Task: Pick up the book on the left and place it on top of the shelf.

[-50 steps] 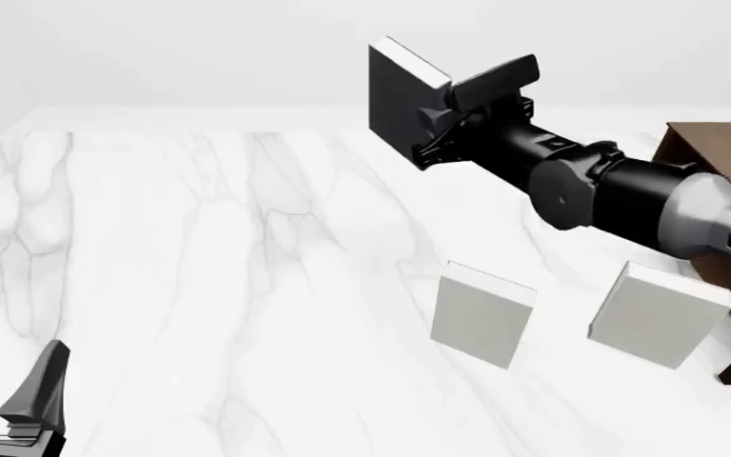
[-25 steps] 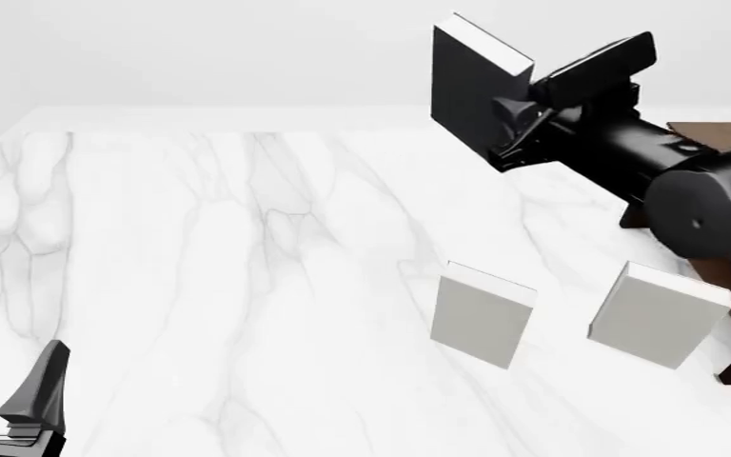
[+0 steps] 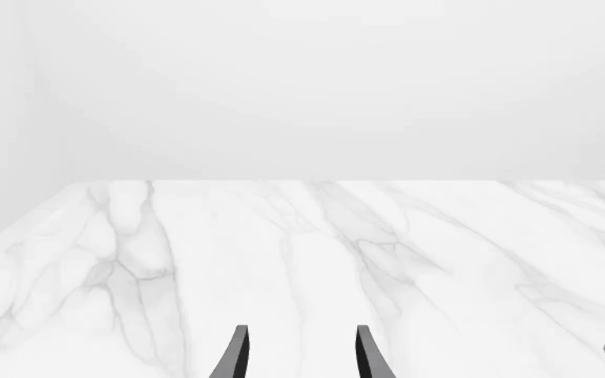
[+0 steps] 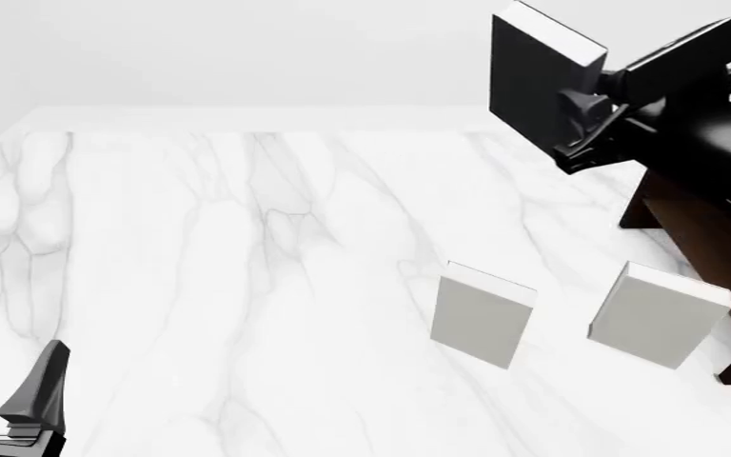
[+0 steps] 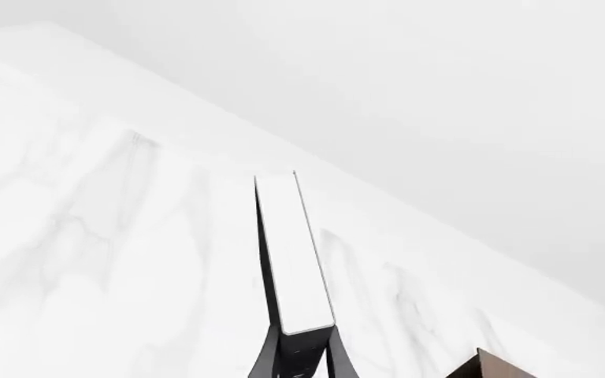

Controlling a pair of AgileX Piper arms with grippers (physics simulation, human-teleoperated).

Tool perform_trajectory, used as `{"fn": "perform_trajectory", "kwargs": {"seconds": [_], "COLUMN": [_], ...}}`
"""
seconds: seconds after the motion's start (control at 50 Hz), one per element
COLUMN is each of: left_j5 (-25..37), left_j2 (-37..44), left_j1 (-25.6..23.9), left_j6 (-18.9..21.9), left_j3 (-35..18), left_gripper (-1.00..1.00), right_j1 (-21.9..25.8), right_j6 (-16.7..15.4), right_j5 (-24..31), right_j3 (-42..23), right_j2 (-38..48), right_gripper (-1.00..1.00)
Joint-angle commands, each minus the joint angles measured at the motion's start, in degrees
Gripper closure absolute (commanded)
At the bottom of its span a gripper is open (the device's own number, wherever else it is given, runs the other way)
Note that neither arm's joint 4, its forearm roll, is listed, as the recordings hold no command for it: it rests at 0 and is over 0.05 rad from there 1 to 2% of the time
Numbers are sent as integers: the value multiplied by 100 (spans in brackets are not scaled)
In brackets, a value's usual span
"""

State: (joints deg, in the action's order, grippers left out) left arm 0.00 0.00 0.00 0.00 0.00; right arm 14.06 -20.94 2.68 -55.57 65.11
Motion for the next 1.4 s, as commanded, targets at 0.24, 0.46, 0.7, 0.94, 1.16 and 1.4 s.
{"fn": "perform_trajectory", "kwargs": {"seconds": [0.24, 0.46, 0.7, 0.94, 1.16, 1.4], "left_j5": [0, 0, 0, 0, 0, 0], "left_j2": [0, 0, 0, 0, 0, 0], "left_j1": [0, 0, 0, 0, 0, 0], "left_j6": [0, 0, 0, 0, 0, 0], "left_j3": [0, 0, 0, 0, 0, 0], "left_gripper": [-100, -100, -100, -100, -100, -100], "right_j1": [-181, -980, -1291, -1561, -1770, -1987], "right_j6": [-34, -789, -1006, -1108, -1226, -1307], "right_j5": [157, 615, 843, 944, 1030, 1076], "right_j3": [-64, -4, -27, -20, 28, 51], "right_j2": [-234, -832, -1119, -1256, -1397, -1505], "right_gripper": [100, 100, 100, 100, 100, 100]}}
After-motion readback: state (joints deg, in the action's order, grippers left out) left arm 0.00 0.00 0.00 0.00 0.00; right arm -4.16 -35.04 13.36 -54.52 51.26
